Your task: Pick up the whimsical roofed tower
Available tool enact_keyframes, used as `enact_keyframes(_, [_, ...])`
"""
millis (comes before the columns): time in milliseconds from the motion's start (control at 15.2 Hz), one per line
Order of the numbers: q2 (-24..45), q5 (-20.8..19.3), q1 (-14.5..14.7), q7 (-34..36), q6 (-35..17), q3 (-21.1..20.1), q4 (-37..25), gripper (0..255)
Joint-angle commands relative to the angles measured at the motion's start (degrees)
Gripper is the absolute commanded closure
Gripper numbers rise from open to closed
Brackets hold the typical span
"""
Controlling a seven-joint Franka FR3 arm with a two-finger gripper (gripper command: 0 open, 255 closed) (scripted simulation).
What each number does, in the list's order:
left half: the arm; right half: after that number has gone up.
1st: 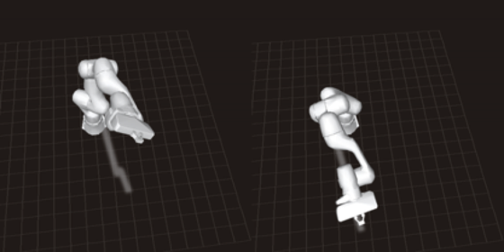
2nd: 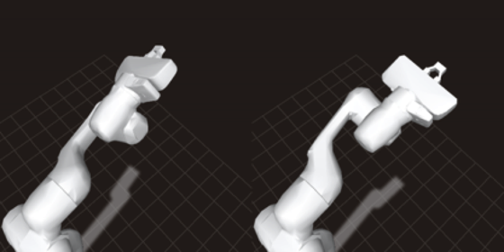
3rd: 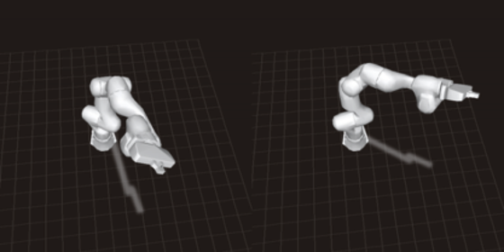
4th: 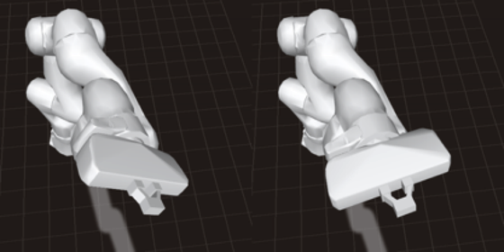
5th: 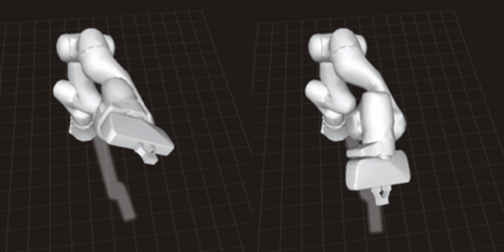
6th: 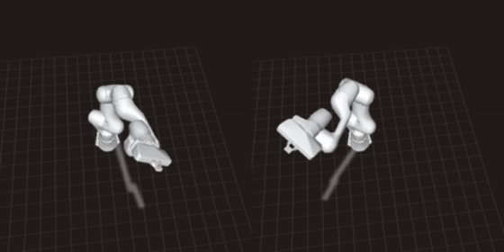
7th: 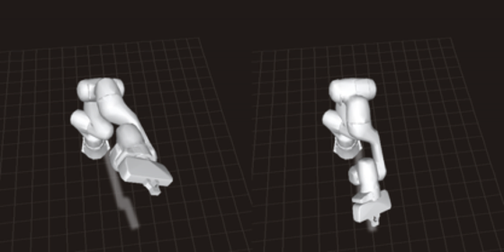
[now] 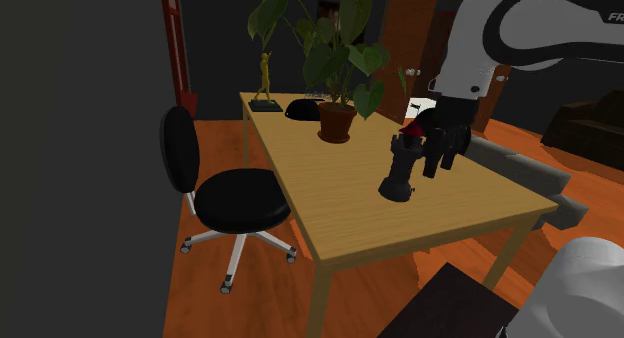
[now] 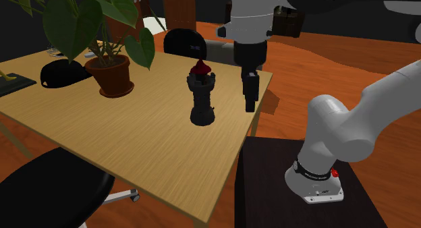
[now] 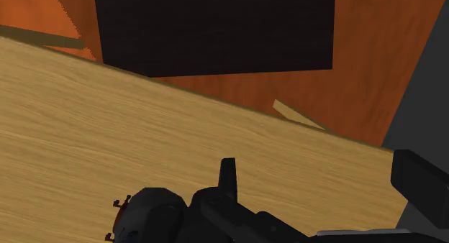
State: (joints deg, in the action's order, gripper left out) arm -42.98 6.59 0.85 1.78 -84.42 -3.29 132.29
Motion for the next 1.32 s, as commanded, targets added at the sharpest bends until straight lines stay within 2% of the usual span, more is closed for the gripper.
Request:
enact_keyframes(0, [0.0, 0.0, 0.0, 0.0, 0.0, 0.0, 0.0, 0])
enact_keyframes(726, [20.6, -4.5, -5.3, 1.9, 4.8, 4.5, -24.8, 0])
enact_keyframes(1254, [37.0, -5.9, -8.4, 2.8, 12.6, 8.0, -48.8, 0])
